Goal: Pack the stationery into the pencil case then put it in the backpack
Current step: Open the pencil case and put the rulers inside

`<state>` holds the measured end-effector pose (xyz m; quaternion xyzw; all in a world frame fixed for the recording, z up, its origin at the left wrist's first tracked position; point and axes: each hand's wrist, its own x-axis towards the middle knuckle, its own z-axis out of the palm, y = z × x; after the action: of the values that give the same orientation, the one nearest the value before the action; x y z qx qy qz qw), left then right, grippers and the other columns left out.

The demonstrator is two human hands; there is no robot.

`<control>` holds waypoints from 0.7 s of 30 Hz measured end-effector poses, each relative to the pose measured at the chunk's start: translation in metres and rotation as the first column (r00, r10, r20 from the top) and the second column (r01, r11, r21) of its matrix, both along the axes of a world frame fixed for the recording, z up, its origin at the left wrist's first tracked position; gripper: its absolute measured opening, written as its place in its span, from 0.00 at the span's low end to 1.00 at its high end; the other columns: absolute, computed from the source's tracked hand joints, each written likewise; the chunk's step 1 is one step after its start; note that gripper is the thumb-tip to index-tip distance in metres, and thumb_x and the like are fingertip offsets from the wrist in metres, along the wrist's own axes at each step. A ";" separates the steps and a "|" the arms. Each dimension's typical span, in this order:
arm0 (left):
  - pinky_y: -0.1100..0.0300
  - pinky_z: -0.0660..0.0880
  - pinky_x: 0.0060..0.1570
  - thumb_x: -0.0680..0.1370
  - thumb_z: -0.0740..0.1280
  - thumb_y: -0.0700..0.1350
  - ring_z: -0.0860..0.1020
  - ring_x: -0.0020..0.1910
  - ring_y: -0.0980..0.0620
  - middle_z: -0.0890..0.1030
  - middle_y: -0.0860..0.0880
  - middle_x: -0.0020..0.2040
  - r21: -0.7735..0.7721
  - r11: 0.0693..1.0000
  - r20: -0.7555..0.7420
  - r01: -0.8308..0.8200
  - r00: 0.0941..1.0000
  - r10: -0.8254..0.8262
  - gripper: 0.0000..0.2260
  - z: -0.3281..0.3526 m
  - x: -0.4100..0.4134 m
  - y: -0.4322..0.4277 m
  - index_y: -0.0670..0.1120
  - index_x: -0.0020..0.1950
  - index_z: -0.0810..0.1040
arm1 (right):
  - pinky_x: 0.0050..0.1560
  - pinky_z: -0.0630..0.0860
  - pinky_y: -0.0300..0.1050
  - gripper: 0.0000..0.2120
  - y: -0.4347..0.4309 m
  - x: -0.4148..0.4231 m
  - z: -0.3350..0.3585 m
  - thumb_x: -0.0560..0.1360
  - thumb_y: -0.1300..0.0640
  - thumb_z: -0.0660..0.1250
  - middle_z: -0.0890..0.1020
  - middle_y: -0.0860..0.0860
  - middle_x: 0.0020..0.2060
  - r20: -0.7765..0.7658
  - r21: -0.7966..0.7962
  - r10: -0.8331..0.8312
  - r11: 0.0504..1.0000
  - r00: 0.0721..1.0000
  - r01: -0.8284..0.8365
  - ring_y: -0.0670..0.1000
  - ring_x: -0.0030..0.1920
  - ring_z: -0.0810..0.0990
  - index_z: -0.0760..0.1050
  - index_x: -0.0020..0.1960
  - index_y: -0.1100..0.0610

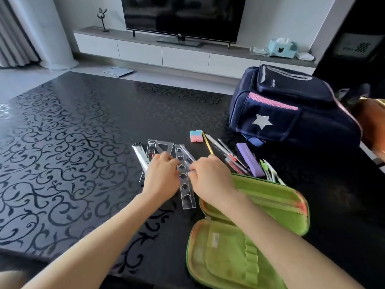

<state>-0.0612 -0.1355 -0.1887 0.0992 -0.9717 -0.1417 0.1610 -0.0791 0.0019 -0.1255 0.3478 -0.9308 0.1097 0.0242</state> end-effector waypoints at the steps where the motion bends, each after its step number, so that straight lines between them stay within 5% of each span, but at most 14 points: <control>1: 0.52 0.66 0.58 0.74 0.57 0.46 0.73 0.55 0.40 0.78 0.43 0.56 -0.063 0.998 0.005 0.017 1.000 -0.017 0.16 0.000 -0.005 -0.010 0.43 0.54 0.80 | 0.47 0.65 0.47 0.11 -0.006 0.004 -0.003 0.77 0.55 0.59 0.81 0.54 0.46 -0.047 0.101 0.041 0.994 0.998 -0.036 0.57 0.52 0.73 0.78 0.46 0.58; 4: 0.48 0.48 0.70 0.78 0.54 0.50 0.63 0.71 0.44 0.70 0.44 0.69 -0.207 0.967 0.206 0.149 0.973 -0.105 0.20 0.003 -0.014 -0.032 0.43 0.63 0.75 | 0.61 0.61 0.55 0.22 -0.021 0.019 -0.018 0.79 0.44 0.55 0.75 0.58 0.60 -0.118 0.482 0.123 0.875 0.985 -0.051 0.59 0.61 0.67 0.76 0.59 0.58; 7: 0.47 0.41 0.72 0.80 0.52 0.49 0.58 0.74 0.48 0.67 0.48 0.71 -0.217 0.927 0.291 0.306 0.927 -0.237 0.20 0.006 -0.014 -0.036 0.43 0.67 0.71 | 0.70 0.52 0.61 0.28 -0.025 0.038 -0.030 0.80 0.42 0.48 0.68 0.64 0.67 -0.118 0.641 0.156 0.766 0.981 -0.044 0.64 0.68 0.61 0.71 0.66 0.61; 12: 0.53 0.62 0.68 0.78 0.44 0.50 0.69 0.66 0.46 0.72 0.46 0.68 -0.057 0.917 0.323 0.396 0.876 -0.358 0.25 0.014 0.011 -0.035 0.43 0.64 0.73 | 0.72 0.43 0.65 0.36 -0.027 0.078 -0.038 0.79 0.38 0.45 0.61 0.70 0.70 -0.078 0.651 0.222 0.750 0.972 -0.119 0.67 0.71 0.54 0.63 0.69 0.68; 15: 0.55 0.71 0.59 0.78 0.56 0.40 0.75 0.60 0.46 0.79 0.48 0.60 0.042 0.926 0.232 0.374 0.898 -0.374 0.15 0.019 0.026 -0.036 0.46 0.61 0.76 | 0.72 0.43 0.64 0.41 -0.024 0.095 -0.035 0.76 0.34 0.47 0.59 0.71 0.70 -0.051 0.603 0.227 0.783 0.972 -0.151 0.67 0.71 0.55 0.62 0.69 0.70; 21: 0.58 0.72 0.53 0.77 0.58 0.37 0.78 0.52 0.47 0.83 0.49 0.52 0.117 0.936 0.188 0.333 0.918 -0.350 0.16 0.026 0.055 -0.036 0.49 0.58 0.79 | 0.70 0.56 0.65 0.45 -0.010 0.120 -0.039 0.68 0.29 0.59 0.71 0.69 0.62 -0.058 0.617 0.326 0.755 0.944 -0.223 0.64 0.63 0.66 0.70 0.63 0.70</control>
<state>-0.0064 -0.1711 -0.1623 -0.0510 -0.9787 -0.1969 0.0283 0.0405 -0.0083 -0.1642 0.4779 -0.8505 -0.2179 -0.0288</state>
